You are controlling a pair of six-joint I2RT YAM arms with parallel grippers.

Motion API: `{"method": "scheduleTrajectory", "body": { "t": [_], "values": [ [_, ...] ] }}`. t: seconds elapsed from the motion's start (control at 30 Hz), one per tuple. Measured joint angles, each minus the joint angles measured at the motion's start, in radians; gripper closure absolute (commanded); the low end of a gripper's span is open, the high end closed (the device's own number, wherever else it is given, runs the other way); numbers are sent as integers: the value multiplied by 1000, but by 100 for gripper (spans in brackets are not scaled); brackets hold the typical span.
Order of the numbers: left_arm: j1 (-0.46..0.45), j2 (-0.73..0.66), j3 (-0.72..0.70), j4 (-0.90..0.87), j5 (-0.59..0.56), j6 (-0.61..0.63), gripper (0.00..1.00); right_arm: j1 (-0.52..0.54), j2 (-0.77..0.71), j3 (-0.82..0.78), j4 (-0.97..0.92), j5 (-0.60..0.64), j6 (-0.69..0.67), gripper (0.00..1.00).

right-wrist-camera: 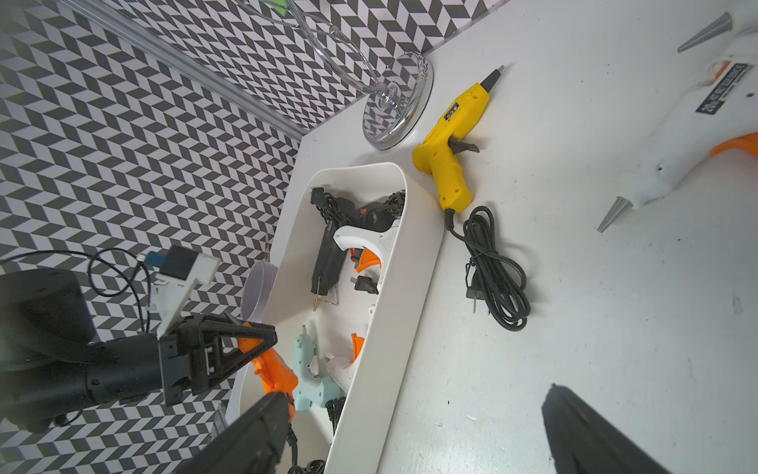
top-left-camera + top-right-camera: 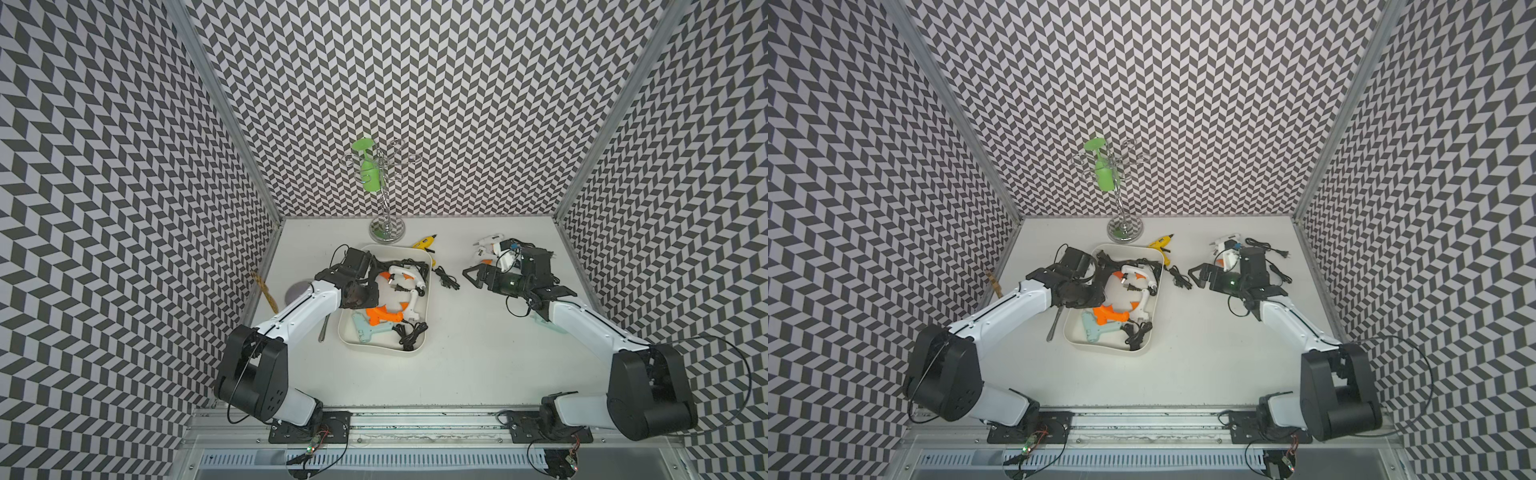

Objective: Put the hot melt glue gun into the storage box
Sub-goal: Place the hot melt adhesive gun in the storage box.

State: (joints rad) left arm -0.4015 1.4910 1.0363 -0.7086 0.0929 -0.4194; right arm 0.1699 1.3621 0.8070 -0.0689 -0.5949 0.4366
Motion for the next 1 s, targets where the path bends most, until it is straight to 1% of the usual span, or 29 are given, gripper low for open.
{"method": "scheduleTrajectory", "body": {
  "t": [0.17, 0.3, 0.47, 0.5, 0.53, 0.57, 0.6, 0.63, 0.7, 0.83, 0.87, 1.0],
  "values": [
    [1, 23, 2, -96, 10, -4, 92, 0, 0, 18, -13, 8, -27, 0],
    [1, 65, 44, -196, 5, 18, 91, 0, 0, 23, -10, 13, -37, 0],
    [2, 113, 62, -266, -19, 45, 85, 0, 15, 23, -7, 28, -50, 0],
    [3, 124, 62, -270, -23, 48, 80, 0, 18, 23, -10, 37, -54, 0],
    [3, 137, 62, -272, -25, 51, 72, 0, 20, 23, -14, 47, -57, 0],
    [4, 148, 62, -274, -28, 53, 61, 0, 20, 23, -18, 56, -61, 1],
    [4, 161, 61, -273, -32, 56, 41, 0, 20, 25, -26, 66, -68, 1],
    [4, 170, 61, -272, -37, 62, 33, 0, 21, 29, -35, 76, -74, 1],
    [5, 177, 61, -276, -52, 61, 28, 0, 21, 43, -48, 94, -84, 1],
    [2, 173, 61, -262, -66, 55, 3, 0, 21, 70, -66, 130, -100, 1],
    [-3, 170, 61, -259, -70, 55, 1, 0, 21, 76, -72, 136, -104, 1],
    [-5, 123, 62, -253, -97, 39, 1, 0, 43, 121, -109, 166, -119, 1]
  ]
}}
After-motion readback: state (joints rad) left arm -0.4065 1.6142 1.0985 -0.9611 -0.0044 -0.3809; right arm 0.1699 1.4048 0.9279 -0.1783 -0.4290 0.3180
